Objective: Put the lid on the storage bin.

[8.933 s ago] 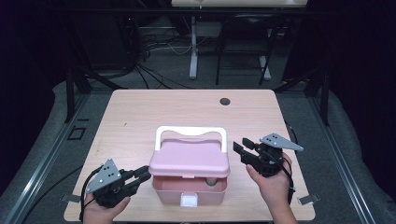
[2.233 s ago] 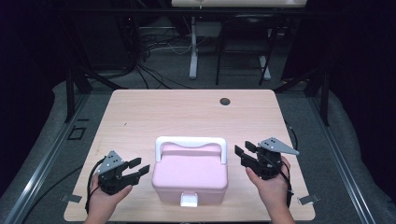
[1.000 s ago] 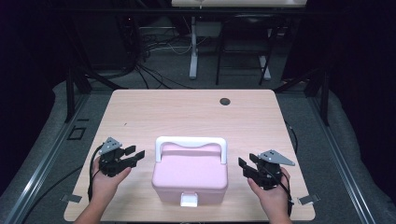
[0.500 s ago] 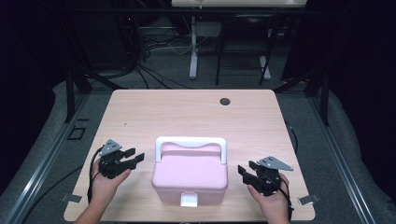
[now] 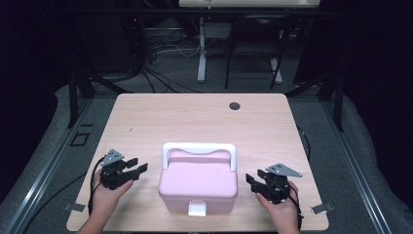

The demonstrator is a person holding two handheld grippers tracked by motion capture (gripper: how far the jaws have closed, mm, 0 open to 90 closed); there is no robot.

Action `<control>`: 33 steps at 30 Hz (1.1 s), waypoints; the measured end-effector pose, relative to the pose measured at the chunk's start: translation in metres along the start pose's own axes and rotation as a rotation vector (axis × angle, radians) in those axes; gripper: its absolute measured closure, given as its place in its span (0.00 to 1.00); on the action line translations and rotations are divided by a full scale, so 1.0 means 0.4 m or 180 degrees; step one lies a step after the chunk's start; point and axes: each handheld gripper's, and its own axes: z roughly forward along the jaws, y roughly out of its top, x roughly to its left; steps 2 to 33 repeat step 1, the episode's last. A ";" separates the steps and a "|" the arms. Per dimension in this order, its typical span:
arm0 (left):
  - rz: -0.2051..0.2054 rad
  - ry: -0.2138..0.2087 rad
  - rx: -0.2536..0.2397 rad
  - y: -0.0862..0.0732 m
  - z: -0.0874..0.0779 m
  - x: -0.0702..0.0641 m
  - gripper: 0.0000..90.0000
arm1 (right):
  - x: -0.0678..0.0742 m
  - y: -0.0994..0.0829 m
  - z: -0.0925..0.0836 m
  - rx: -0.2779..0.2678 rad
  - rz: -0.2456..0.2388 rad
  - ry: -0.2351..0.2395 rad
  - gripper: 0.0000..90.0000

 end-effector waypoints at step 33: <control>-0.0001 -0.0002 0.0000 0.000 0.000 0.000 0.53 | -0.003 0.000 -0.001 0.0002 0.0003 -0.0009 0.53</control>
